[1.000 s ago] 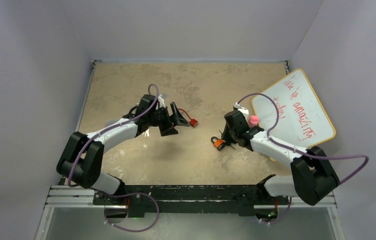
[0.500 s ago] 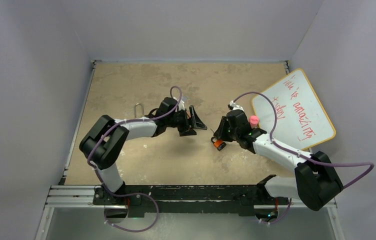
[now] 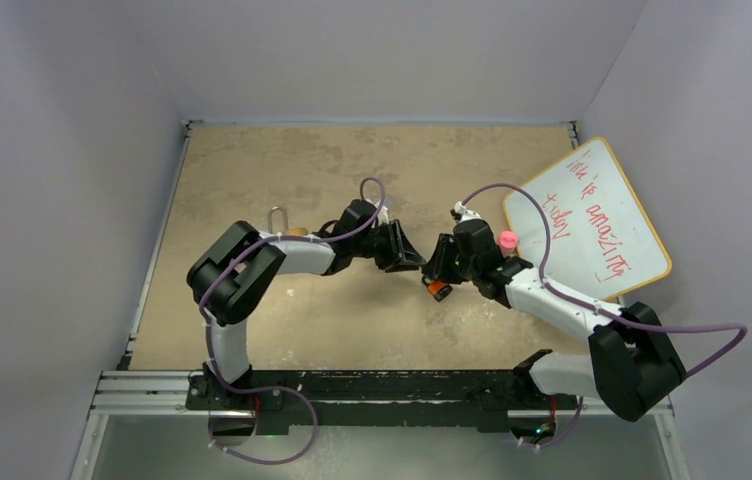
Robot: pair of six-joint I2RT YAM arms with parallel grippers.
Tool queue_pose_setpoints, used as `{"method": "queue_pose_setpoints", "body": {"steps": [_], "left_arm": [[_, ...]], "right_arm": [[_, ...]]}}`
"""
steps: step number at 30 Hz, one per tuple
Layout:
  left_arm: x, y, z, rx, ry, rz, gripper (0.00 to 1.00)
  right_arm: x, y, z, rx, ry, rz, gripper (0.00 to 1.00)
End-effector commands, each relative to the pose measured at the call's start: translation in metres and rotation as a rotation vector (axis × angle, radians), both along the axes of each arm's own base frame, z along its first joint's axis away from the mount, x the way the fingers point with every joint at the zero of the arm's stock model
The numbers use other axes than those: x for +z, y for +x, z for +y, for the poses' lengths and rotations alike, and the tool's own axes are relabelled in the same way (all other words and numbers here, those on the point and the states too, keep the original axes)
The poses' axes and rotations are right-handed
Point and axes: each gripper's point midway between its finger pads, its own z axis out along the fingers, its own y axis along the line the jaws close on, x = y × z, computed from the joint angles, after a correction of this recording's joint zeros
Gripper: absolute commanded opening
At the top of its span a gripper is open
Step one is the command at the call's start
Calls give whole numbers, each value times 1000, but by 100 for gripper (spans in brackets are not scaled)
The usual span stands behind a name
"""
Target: Unlock with the key
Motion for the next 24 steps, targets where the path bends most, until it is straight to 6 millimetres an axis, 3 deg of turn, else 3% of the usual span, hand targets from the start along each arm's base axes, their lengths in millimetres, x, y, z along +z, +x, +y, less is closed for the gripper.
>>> {"method": "queue_pose_setpoints", "body": {"steps": [1, 4, 6, 7, 11, 13, 18, 24], "left_arm": [[24, 13, -18, 5, -92, -47, 22], [29, 13, -21, -6, -103, -57, 2], [33, 13, -20, -9, -103, -79, 0], [35, 13, -19, -13, -98, -94, 0], [50, 13, -12, -48, -65, -207, 0], [67, 13, -8, -95, -40, -299, 0], [120, -3, 6, -287, -20, -532, 0], [183, -37, 24, -505, -80, -693, 0]], "right_arm": [[5, 2, 6, 40, 16, -29, 12], [5, 0, 5, 55, 8, -27, 13], [6, -4, 7, 76, 19, -25, 15], [8, -8, 9, 91, 34, -14, 20], [27, -7, 11, 91, 74, -62, 57], [49, -8, 18, 151, 116, -140, 65], [114, -21, 42, 318, 282, -321, 67], [179, -18, 38, 278, 370, -492, 67]]}}
